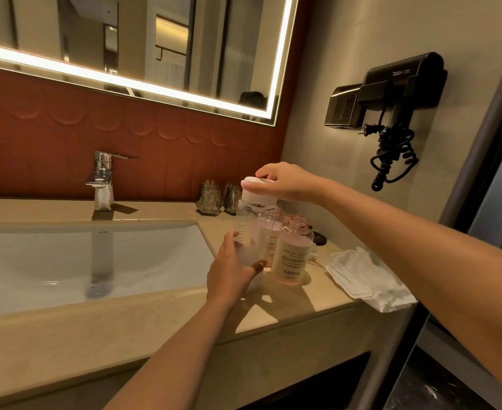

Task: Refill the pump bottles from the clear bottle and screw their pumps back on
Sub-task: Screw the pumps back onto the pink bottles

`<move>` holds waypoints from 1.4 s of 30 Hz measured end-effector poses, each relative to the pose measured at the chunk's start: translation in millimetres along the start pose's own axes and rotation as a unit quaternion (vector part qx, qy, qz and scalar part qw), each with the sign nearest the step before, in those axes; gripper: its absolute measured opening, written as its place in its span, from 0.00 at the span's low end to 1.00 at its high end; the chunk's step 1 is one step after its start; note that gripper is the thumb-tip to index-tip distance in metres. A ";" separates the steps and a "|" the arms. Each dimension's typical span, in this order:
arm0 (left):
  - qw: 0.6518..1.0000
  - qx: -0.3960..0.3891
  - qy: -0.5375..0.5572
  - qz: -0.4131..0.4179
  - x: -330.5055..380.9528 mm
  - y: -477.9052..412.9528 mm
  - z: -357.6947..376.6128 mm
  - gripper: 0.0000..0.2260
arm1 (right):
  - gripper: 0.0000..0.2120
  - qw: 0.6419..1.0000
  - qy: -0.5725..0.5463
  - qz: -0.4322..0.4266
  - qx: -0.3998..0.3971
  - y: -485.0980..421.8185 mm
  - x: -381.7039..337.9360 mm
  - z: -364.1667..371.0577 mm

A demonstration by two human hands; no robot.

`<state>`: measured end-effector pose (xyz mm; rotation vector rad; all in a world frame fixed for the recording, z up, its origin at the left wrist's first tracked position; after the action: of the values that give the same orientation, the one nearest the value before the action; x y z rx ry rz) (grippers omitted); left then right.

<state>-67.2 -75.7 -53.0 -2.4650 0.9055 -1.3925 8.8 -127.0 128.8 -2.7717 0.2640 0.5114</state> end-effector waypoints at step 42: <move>1.000 0.006 -0.004 -0.003 -2.8 -1.1 2.4 0.37 | 0.32 0.996 0.053 -0.001 -0.075 -0.1 -4.2 -12.4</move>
<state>-65.9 -73.6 -55.9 -2.4649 0.8866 -1.3841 8.9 -130.5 141.4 -2.9505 0.2581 0.3981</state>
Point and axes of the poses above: each hand's wrist, its own y-axis away from the middle knuckle, its own z-axis out of the palm, x = y × z, the point moved 3 cm from there along -y, towards the middle knuckle, and after that the axes turned 11 degrees about -y, right-handed, at the moved point
